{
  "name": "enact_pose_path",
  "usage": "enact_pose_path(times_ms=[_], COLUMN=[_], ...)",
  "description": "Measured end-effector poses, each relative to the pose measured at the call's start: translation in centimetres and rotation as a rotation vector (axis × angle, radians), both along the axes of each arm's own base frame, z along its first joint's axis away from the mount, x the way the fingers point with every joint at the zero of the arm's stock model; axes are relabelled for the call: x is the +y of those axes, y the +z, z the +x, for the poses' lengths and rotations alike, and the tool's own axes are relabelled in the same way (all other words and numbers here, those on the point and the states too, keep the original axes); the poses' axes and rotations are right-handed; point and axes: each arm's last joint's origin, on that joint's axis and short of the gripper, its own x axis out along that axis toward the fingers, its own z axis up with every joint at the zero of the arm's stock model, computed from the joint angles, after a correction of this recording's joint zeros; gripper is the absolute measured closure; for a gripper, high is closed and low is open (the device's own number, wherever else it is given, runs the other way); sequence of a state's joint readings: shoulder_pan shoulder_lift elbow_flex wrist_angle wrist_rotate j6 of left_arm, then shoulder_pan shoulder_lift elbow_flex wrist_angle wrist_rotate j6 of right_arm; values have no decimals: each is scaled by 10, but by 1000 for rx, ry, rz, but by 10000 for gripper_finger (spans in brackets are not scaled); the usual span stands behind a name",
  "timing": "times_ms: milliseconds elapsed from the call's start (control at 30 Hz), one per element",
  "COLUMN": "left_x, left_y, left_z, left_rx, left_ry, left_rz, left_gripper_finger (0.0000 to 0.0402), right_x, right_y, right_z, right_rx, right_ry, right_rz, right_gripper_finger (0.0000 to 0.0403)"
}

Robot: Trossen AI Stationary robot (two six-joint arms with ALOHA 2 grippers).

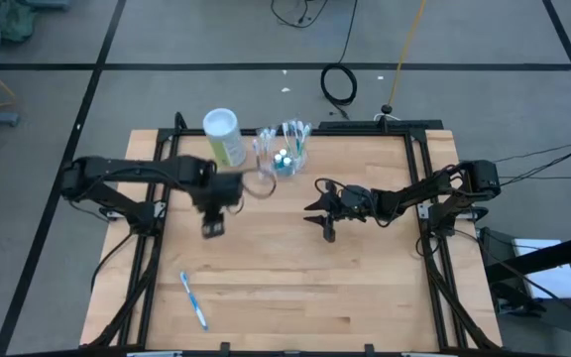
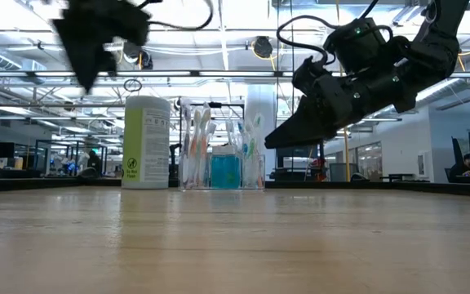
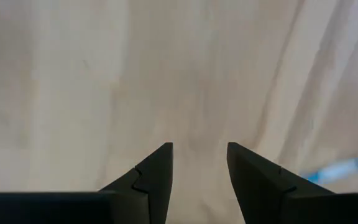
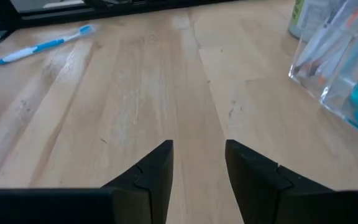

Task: Pick & Place toothbrushing station
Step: Put the blue toothbrush into the transparent organizer

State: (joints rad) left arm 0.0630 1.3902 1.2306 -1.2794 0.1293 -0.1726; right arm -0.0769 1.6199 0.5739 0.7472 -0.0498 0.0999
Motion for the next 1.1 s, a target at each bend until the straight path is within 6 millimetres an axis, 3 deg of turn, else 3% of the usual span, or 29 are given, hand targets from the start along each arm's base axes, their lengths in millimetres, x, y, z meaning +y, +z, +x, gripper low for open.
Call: enact_pose_path(times_ms=[100, 267, 400, 700, 900, 1100], left_x=[-20, -50, -73, -118, -134, -147], left_y=[-14, -39, -62, -118, -126, -127], left_z=[-12, -25, -39, -60, -68, -78], left_rx=[150, 332, 446, 515, 549, 567], left_ry=[57, 403, 527, 720, 920, 984], left_rz=[-25, -64, -90, -238, -253, -207], left_gripper_finger=[243, 243, 243, 243, 243, 243], right_x=[0, 0, 0, 0, 0, 0], right_y=[0, -1, -3, -3, -3, -3], right_z=[0, 0, -1, -1, -1, -1], right_rx=[3, 9, 34, 34, 33, 34], right_ry=[-10, -17, -18, -7, -5, -5], right_rz=[26, 43, 45, 20, 14, 13], right_gripper_finger=[261, 261, 261, 261, 261, 261])
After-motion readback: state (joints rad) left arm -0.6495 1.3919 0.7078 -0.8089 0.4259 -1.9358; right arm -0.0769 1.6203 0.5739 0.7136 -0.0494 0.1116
